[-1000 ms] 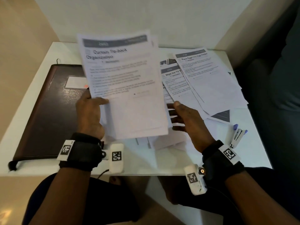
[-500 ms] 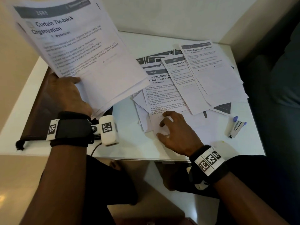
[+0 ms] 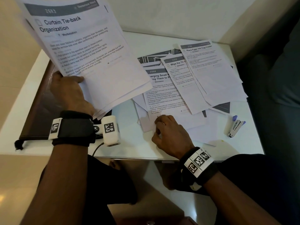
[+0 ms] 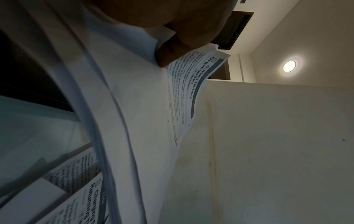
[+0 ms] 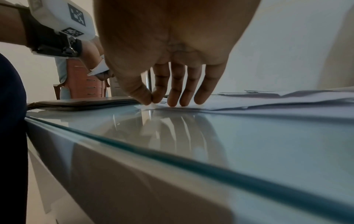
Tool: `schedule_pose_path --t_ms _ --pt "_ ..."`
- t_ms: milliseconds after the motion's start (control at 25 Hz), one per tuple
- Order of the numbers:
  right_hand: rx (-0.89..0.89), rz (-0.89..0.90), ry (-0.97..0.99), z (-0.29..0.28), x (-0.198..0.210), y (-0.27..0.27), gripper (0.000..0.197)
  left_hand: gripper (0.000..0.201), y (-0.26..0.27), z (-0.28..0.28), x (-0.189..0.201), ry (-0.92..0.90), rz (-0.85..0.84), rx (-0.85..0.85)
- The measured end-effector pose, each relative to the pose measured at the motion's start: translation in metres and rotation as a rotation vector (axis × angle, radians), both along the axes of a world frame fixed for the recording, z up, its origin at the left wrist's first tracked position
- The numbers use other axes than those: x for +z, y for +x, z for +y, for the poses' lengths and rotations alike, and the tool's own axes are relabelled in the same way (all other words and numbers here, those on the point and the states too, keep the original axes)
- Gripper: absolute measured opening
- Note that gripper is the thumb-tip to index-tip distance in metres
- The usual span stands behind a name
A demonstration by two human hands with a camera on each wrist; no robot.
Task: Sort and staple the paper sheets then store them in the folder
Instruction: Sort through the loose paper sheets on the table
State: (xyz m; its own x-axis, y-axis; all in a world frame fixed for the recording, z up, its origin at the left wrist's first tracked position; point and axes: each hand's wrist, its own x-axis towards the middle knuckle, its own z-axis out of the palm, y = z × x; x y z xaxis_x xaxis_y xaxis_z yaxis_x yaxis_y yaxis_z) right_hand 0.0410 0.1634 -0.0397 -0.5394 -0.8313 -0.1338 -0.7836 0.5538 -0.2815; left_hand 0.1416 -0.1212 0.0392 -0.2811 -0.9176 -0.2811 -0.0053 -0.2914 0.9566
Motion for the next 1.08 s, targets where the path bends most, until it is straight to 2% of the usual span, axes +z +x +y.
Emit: schedule_pose_path --t_ms 280,480,560,640,720,800,920,1080 --pt "-0.011 -0.025 -0.052 -0.001 -0.003 0.002 0.023 0.049 -0.002 -0.004 -0.006 -0.062 -0.048 0.003" --pt "0.088 -0.292 -0.088 0.001 0.017 0.042 0.020 0.052 0.001 -0.008 -0.011 -0.129 -0.085 0.034" --pt "-0.013 -0.368 -0.127 0.002 0.020 0.041 0.024 0.053 0.002 -0.009 -0.012 -0.119 -0.070 0.060" --pt "-0.251 -0.246 -0.186 0.006 0.018 0.020 0.031 0.053 0.001 -0.012 -0.014 -0.113 -0.061 0.076" --pt "-0.503 -0.084 -0.104 0.010 0.019 -0.011 0.049 0.053 0.002 -0.015 -0.016 -0.125 -0.065 0.083" --pt "-0.662 -0.106 0.028 0.014 0.020 -0.033 0.070 0.053 0.002 -0.015 -0.018 -0.134 -0.055 0.069" --pt "-0.709 -0.190 0.079 0.014 0.013 -0.043 0.080 0.050 0.001 -0.015 -0.022 -0.153 -0.056 0.059" --pt "-0.722 -0.318 -0.021 0.014 0.008 -0.051 0.077 0.050 0.000 -0.017 -0.027 -0.148 -0.047 0.037"
